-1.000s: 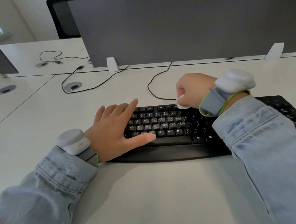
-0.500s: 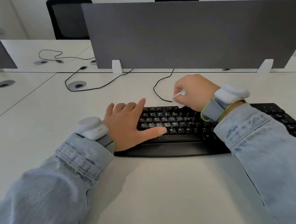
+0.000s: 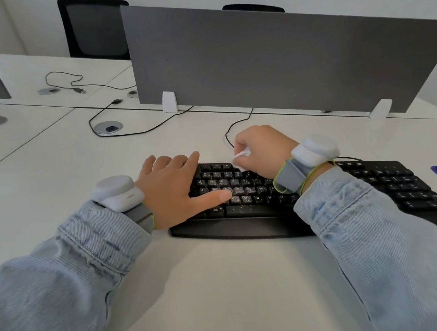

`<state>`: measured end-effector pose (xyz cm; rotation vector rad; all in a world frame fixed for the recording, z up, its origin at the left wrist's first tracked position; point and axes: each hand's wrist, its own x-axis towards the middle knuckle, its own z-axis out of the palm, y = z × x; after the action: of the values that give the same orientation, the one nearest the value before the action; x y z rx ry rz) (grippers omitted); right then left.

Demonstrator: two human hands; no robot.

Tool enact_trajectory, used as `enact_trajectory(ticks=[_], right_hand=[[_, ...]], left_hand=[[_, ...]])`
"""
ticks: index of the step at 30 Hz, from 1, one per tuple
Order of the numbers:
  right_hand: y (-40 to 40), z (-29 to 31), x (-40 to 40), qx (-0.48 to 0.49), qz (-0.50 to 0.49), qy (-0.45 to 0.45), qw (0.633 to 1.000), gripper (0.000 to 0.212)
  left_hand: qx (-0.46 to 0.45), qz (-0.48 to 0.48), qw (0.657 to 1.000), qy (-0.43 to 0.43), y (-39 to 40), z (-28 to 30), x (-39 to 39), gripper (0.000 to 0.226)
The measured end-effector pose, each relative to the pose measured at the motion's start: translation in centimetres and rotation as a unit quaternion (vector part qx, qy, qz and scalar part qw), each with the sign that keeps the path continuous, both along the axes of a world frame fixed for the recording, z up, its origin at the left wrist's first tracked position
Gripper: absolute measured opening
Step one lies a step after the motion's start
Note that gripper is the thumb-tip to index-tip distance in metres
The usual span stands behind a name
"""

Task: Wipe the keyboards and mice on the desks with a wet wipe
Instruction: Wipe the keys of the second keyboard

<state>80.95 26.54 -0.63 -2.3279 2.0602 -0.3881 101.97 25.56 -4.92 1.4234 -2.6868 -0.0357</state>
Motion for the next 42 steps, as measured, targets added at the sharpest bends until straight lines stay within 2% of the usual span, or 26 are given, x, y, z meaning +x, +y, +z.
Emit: enact_trajectory(ticks=[11,15,19,23,29,34,38,42], right_hand=[[0.0,0.0,-1.2,-0.032,0.013,-0.003,0.999,0.007],[0.1,0.2,-0.9,0.01,0.046,-0.007,0.999,0.006],[0.0,0.4,-2.0,-0.005,-0.005,0.021,1.0,0.011],[-0.2,0.7,-2.0,0.042,-0.016,-0.004,0.999,0.013],[-1.8,1.0,2.0,0.041,0.029,0.016,0.999,0.015],[-3.0,0.9,5.7,0.04,0.064,0.01,0.997,0.015],[-2.6,1.2,6.1,0.043,0.082,0.011,0.996,0.015],[-1.5,1.7,6.0,0.07,0.096,0.012,0.993,0.015]], left_hand=[[-0.023,0.013,1.0,0.002,0.0,-0.1,0.1,0.124],[-0.018,0.018,1.0,0.007,0.0,-0.1,0.1,0.123],[-0.021,0.02,1.0,0.009,0.0,0.0,0.2,0.123],[-0.031,0.021,0.999,0.014,-0.2,0.0,0.3,0.121],[-0.056,0.024,0.998,0.011,-0.6,0.1,0.3,0.106],[-0.056,0.05,0.997,-0.002,-0.7,0.2,0.6,0.081],[-0.061,0.05,0.997,-0.007,-0.3,0.3,0.4,0.092],[-0.051,0.031,0.998,-0.005,-0.5,0.0,0.5,0.088]])
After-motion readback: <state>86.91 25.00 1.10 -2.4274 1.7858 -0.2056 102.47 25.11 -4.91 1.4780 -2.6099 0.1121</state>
